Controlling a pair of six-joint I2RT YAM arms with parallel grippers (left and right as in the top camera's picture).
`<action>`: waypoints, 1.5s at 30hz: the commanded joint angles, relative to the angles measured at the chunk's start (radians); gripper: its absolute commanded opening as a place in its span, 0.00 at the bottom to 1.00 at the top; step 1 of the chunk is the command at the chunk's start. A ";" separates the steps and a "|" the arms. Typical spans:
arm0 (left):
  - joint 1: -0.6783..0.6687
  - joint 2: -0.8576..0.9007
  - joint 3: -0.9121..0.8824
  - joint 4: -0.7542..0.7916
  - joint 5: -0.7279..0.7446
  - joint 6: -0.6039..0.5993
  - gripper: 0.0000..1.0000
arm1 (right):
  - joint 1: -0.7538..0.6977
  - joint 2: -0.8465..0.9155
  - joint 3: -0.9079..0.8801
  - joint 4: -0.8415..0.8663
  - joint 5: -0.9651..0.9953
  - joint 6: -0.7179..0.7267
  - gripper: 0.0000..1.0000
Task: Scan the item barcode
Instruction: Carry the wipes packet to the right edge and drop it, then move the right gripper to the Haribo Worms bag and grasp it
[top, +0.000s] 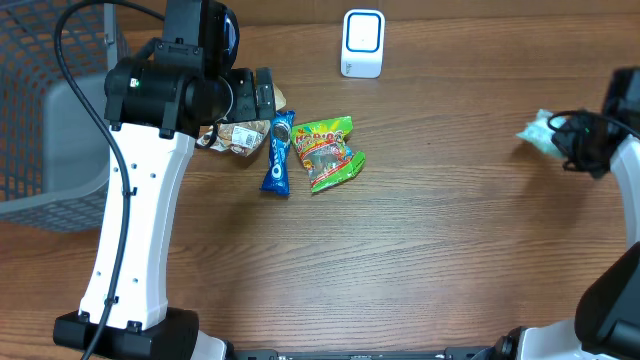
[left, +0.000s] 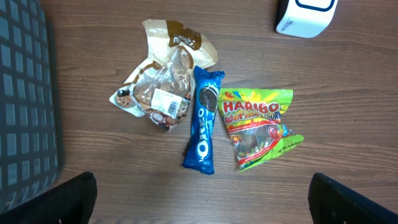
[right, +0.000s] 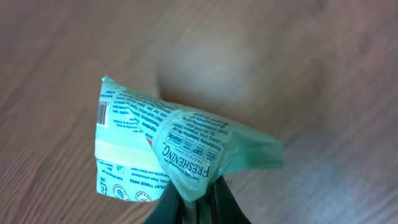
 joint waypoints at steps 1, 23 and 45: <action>0.002 0.008 0.001 0.004 0.004 -0.009 1.00 | -0.069 -0.010 -0.072 0.034 -0.051 0.072 0.04; 0.002 0.008 0.001 0.004 0.003 -0.009 1.00 | 0.045 -0.010 0.138 -0.169 -0.403 -0.239 0.87; 0.002 0.008 0.001 0.004 0.004 -0.009 1.00 | 0.771 0.165 0.140 0.235 -0.192 -0.331 0.78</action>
